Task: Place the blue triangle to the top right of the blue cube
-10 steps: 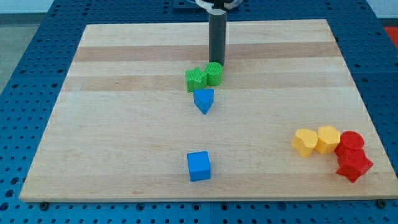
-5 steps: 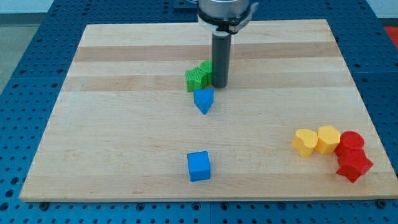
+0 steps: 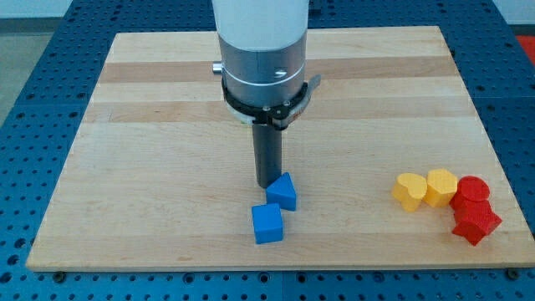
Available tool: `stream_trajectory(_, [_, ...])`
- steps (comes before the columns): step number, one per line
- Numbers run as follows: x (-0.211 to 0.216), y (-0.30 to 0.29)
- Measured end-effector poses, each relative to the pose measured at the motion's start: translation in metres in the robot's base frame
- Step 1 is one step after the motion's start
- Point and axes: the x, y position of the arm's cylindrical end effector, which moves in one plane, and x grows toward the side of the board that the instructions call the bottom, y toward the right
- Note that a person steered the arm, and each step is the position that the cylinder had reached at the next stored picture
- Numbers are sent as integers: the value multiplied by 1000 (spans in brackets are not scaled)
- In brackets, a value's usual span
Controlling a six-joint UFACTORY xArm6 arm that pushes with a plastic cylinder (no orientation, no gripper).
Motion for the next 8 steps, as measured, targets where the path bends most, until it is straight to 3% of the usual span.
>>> stream_trajectory(2, [-44, 23])
stream_trajectory(5, [10, 11])
stream_trajectory(8, [-22, 31])
